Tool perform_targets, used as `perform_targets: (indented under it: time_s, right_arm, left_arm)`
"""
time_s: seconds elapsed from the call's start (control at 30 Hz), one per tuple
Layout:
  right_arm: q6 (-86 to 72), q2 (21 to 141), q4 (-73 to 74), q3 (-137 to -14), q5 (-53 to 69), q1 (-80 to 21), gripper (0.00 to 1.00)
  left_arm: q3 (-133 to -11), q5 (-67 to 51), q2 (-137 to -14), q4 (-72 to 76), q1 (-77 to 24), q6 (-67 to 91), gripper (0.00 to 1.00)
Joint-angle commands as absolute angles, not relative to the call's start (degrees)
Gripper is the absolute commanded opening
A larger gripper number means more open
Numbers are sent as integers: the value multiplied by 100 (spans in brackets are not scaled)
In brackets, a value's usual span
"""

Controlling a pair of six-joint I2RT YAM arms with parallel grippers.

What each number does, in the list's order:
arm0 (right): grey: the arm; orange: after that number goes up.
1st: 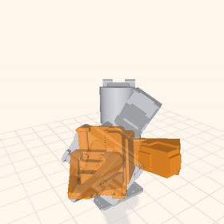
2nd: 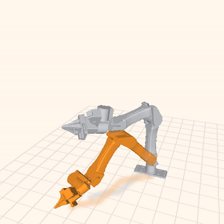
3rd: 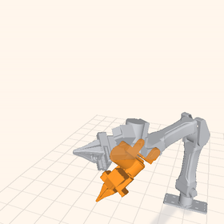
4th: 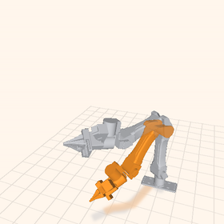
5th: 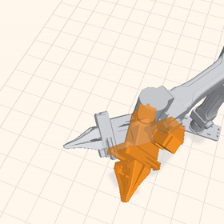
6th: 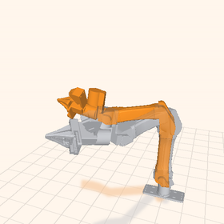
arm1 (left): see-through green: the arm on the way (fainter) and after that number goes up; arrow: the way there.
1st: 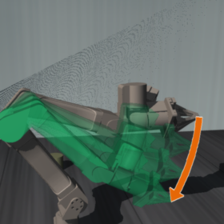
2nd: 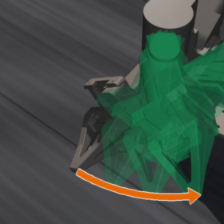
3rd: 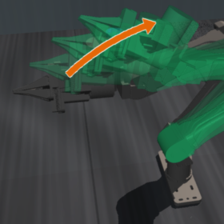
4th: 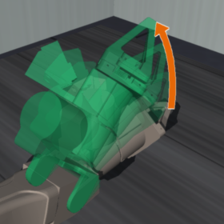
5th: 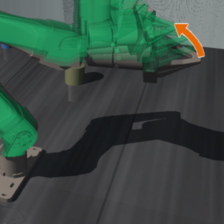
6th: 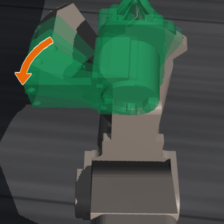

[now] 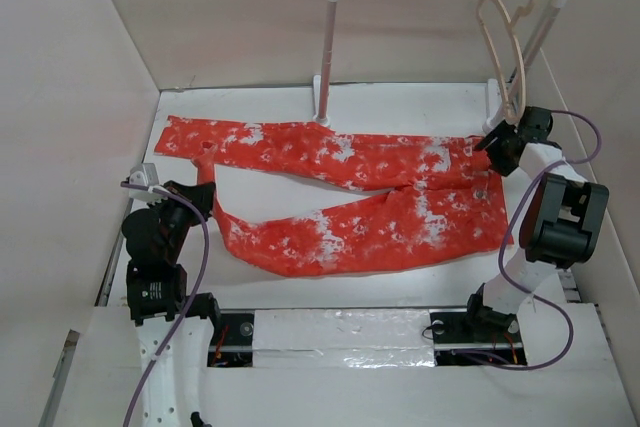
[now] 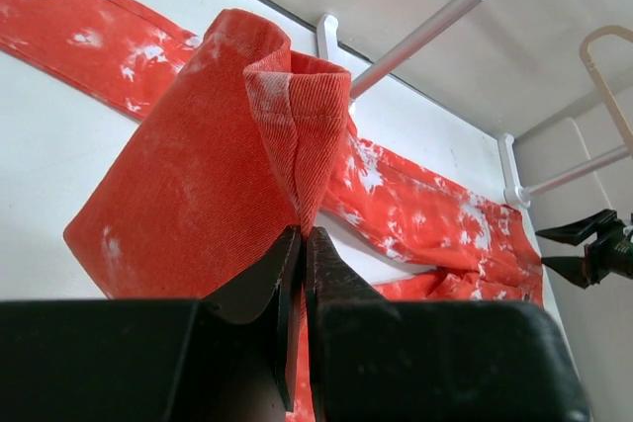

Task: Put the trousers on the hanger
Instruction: Fold the trousers at the center of the board.

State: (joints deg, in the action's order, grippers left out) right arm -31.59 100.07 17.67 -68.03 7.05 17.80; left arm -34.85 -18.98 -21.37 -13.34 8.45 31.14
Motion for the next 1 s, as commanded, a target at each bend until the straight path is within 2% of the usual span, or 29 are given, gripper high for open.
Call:
perform_targets:
  time_s: [0.0,0.07,0.1,0.23,0.3,0.33,0.37,0.43,0.47,0.5,0.57,0.63,0.67,0.7,0.73,0.8,0.87,0.97]
  right_arm:
    - [-3102,9652,1275,-6778,984,1758,73]
    - [-3269,9134,1134,-6427,906,1758,80]
    - [-3348,8949,1177,-6085,696,1758,80]
    - [-3699,8184,1371,-5214,220,1889,72]
    - [-3735,7736,1345,-4810,193,1942,60]
    - [-3718,7595,1336,-4425,228,1942,52]
    - [-3709,7307,1345,-4264,289,1942,39]
    - [-3718,7041,1432,-3843,343,1942,32]
    - [-3726,6910,1528,-3745,343,2012,20]
    - [-3735,6604,1695,-3622,308,2013,19]
    - [-3840,6251,1862,-3176,124,2083,23]
    - [-4312,5621,2056,-2919,26,2249,35]
    - [-4516,5407,2187,-2848,26,2250,46]
    - [-4674,5196,2302,-2726,-209,2250,49]
    - [-5015,4820,2381,-2672,-411,2250,49]
    - [-5246,4554,2784,-2628,-947,2302,58]
    - [-5676,4439,3118,-2672,-1019,2303,62]
    - [-6318,4692,3549,-2741,-1124,2058,63]
  left_arm:
    - [-3516,-1854,-2162,-1090,888,3181,0]
    - [-3402,-1942,-2153,-1011,888,3234,0]
    - [-3367,-2021,-2153,-941,888,3269,0]
    - [-3340,-2013,-2110,-931,888,3296,0]
    - [-3366,-1952,-2083,-975,888,3296,0]
    - [-3366,-1951,-2066,-976,888,3296,0]
    - [-3358,-1960,-2065,-967,835,3305,0]
    - [-3349,-1969,-2065,-932,835,3305,0]
    - [-3366,-1986,-2065,-932,774,3296,0]
    - [-3384,-1969,-2065,-949,773,3296,0]
    - [-3436,-1908,-2074,-975,773,3296,0]
    - [-3489,-1811,-2083,-1037,721,3296,0]
    - [-3524,-1784,-2100,-1055,721,3296,0]
    - [-3551,-1715,-2109,-1098,721,3296,0]
    - [-3568,-1662,-2127,-1125,651,3296,0]
    - [-3630,-1591,-2127,-1186,650,3278,0]
    - [-3665,-1530,-2127,-1195,545,3313,0]
    - [-3752,-1468,-2144,-1178,475,3375,0]
